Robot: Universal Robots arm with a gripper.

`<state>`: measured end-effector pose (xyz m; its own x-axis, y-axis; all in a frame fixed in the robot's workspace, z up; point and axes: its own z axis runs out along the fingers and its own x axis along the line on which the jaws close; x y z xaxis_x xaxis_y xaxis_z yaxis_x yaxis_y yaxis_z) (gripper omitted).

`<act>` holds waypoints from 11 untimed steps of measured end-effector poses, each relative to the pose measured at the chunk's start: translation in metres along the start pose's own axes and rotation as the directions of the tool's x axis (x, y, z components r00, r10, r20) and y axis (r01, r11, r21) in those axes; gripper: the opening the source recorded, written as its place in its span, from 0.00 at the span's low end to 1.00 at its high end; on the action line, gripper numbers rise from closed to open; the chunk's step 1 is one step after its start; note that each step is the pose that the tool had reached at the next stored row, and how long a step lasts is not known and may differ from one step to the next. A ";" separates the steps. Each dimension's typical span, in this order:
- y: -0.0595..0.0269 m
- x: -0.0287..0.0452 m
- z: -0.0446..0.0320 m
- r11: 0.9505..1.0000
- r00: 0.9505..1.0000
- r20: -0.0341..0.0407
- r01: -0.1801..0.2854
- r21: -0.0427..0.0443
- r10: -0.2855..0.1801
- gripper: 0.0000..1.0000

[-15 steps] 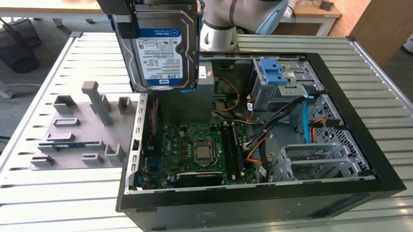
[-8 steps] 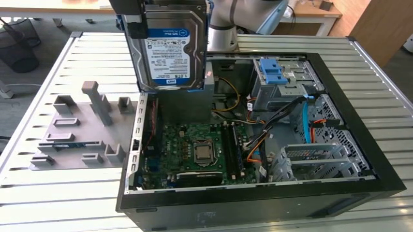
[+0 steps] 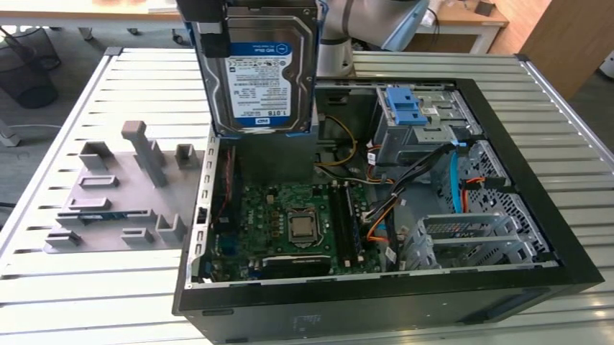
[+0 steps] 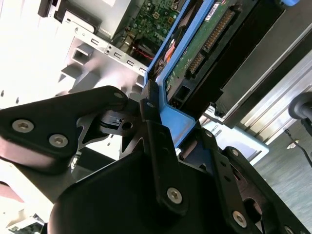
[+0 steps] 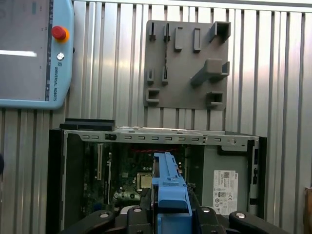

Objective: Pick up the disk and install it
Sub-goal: 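Pick up the disk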

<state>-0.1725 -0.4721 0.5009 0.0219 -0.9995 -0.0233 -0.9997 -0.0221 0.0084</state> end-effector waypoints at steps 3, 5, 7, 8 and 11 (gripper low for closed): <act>-0.0031 0.0001 0.0000 1.000 1.000 0.000 0.000 0.000 0.000 0.36; -0.0049 0.0001 0.0000 1.000 1.000 0.000 0.000 0.000 0.000 0.36; -0.0070 0.0002 -0.0001 1.000 1.000 0.000 0.000 0.000 0.000 0.36; -0.0080 0.0002 -0.0001 1.000 1.000 0.000 0.000 0.000 0.000 0.36; -0.0109 0.0002 -0.0001 1.000 1.000 0.000 0.000 0.000 0.000 0.36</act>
<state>-0.1616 -0.4721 0.5009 0.0219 -0.9995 -0.0233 -0.9997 -0.0221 0.0084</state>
